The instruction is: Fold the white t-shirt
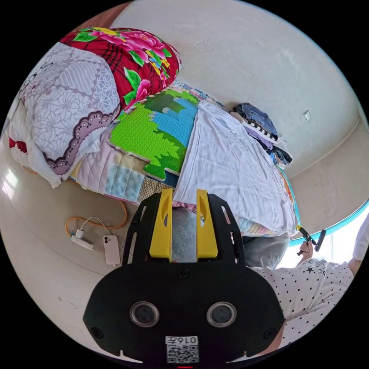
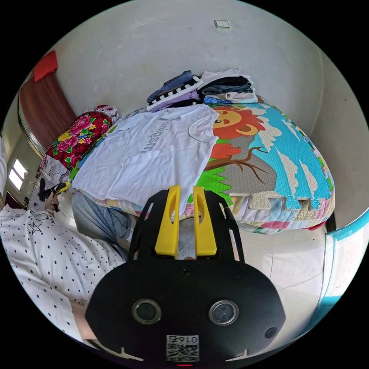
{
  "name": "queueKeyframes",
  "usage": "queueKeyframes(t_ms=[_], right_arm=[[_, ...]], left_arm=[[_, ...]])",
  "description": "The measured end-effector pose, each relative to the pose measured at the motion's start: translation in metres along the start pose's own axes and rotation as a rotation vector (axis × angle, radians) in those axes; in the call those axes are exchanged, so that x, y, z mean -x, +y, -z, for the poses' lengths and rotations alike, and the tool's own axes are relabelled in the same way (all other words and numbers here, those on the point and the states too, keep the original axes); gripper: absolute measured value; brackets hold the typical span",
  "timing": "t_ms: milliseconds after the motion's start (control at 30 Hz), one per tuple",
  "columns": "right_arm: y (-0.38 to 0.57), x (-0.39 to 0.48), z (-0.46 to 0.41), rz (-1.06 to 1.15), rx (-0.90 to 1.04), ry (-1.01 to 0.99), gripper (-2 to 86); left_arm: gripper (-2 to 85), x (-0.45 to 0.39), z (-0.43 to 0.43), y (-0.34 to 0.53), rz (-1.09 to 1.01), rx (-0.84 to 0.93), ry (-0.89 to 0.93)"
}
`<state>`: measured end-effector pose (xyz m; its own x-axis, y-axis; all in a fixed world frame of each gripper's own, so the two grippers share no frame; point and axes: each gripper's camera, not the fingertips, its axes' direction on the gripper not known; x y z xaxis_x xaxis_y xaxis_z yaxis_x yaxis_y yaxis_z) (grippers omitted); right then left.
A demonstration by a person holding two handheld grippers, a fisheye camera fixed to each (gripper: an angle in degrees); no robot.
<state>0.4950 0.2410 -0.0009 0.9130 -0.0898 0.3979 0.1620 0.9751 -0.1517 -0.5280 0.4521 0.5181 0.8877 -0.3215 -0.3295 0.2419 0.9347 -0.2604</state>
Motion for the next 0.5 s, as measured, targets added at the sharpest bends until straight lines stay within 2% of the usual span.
queueKeyframes(t_ms=[233, 500], right_arm=[[-0.019, 0.026, -0.012, 0.016, -0.001, -0.005, 5.4], [-0.052, 0.057, -0.033, 0.026, -0.008, -0.031, 2.8]], left_arm=[[7.0, 0.029, -0.023, 0.002, 0.022, -0.002, 0.092], [0.4, 0.034, -0.016, 0.011, -0.039, -0.012, 0.097]])
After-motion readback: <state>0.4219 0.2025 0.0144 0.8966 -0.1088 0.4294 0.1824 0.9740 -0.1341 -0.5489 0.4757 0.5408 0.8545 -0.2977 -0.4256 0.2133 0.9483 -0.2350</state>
